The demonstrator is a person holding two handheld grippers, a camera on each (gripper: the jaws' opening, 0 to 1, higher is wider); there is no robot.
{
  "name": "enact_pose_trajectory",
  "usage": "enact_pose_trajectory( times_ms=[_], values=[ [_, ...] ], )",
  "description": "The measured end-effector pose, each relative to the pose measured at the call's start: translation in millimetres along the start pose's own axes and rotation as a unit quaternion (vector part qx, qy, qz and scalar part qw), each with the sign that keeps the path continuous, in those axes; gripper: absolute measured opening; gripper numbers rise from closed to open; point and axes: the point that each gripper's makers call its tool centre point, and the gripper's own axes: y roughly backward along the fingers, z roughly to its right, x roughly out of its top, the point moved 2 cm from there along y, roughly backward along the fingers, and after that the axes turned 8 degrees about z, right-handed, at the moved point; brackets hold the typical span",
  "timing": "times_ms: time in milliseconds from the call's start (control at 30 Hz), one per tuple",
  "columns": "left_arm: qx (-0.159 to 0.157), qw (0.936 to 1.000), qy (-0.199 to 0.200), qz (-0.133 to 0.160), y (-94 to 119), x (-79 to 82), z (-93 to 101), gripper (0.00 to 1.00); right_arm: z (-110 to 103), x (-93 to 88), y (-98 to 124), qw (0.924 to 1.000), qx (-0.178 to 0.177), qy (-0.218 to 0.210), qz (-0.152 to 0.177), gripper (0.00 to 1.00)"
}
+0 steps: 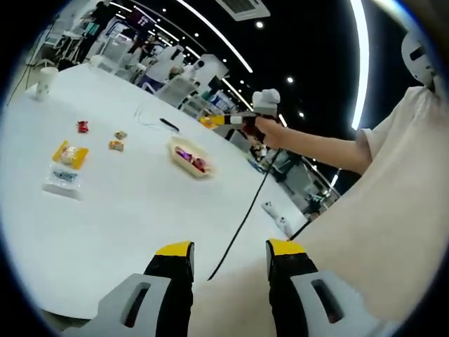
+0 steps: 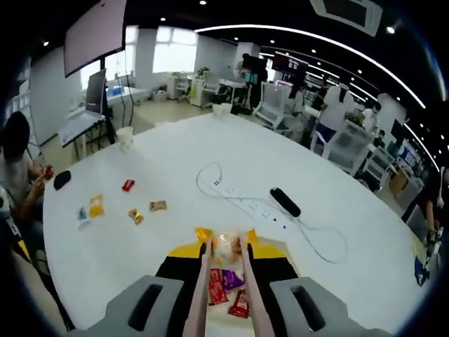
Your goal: Place the target food into the container with the food tongs after gripping and lifting it, then release it inside without dropping or visibly crushing the food.
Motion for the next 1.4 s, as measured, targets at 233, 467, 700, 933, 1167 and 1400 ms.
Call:
enact_pose_trajectory(
  times_ms=[233, 467, 700, 933, 1167, 1400],
  values=[
    [-0.002, 1.0000, -0.004, -0.003, -1.1, 0.2, 1.2, 0.40, 15.9, 4.1, 6.5, 0.9995, -0.016, -0.026, 0.012, 0.22],
    [0.000, 1.0000, -0.010, 0.000, -2.2, 2.8, 4.1, 0.40, 26.4, 3.1, 13.7, 0.9992, -0.025, -0.026, 0.015, 0.22],
    [0.000, 0.9999, -0.011, 0.000, -3.3, 1.7, 6.1, 0.40, 34.0, 2.8, 18.3, 0.9991, -0.029, -0.027, 0.015, 0.22],
    [-0.006, 0.9998, -0.017, -0.004, -7.8, 2.5, 9.4, 0.40, 51.7, 5.5, 15.4, 0.9974, -0.037, -0.056, 0.026, 0.23],
    [-0.007, 0.9998, -0.017, -0.003, -8.0, 1.5, 9.7, 0.40, 49.5, 5.4, 20.5, 0.9974, -0.039, -0.056, 0.023, 0.23],
    [-0.006, 0.9999, -0.015, -0.003, -7.8, -0.8, 9.9, 0.40, 47.6, 4.4, 24.0, 0.9974, -0.042, -0.055, 0.021, 0.23]
  ],
)
